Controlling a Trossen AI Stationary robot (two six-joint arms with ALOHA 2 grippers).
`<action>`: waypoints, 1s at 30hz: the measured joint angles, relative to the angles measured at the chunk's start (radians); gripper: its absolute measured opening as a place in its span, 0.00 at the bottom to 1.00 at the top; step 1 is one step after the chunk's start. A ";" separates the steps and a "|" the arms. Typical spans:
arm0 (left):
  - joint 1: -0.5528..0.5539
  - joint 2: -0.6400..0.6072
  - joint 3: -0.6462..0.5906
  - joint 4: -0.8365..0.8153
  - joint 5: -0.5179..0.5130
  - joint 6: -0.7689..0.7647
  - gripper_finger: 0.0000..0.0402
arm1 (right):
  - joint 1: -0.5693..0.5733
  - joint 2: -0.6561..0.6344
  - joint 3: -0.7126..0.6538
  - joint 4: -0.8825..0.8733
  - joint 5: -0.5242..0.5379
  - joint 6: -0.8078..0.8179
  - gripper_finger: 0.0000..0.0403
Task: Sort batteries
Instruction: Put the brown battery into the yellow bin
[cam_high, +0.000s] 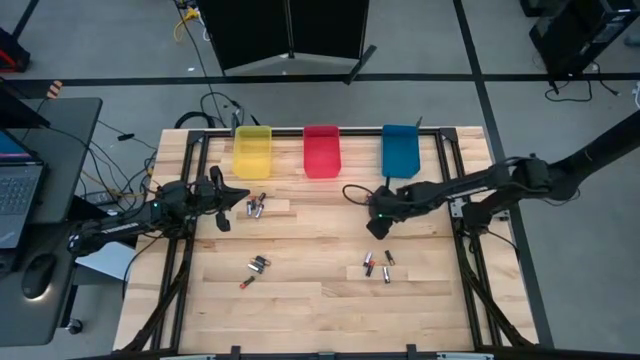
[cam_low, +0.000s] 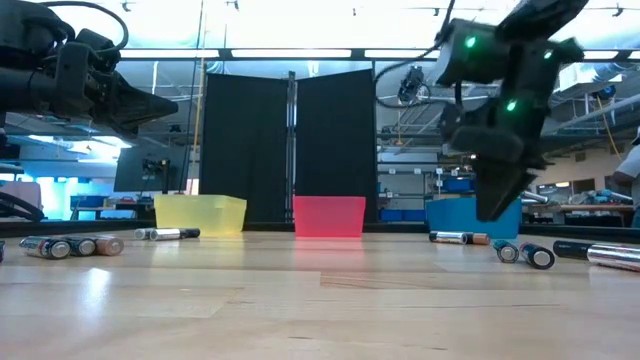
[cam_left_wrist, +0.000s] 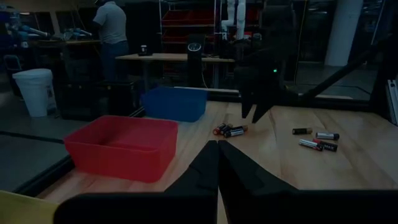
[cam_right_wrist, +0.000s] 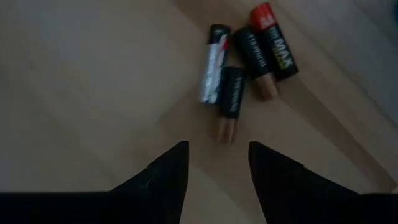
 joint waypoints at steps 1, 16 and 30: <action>0.000 0.000 0.000 0.000 0.000 0.000 0.03 | -0.014 0.010 0.000 0.004 0.000 0.000 0.44; 0.000 0.000 0.000 0.121 -0.004 0.102 0.03 | -0.092 0.091 -0.001 0.036 -0.059 -0.081 0.42; 0.000 0.000 0.000 0.121 -0.006 0.103 0.03 | -0.092 0.098 -0.006 0.048 -0.077 -0.113 0.20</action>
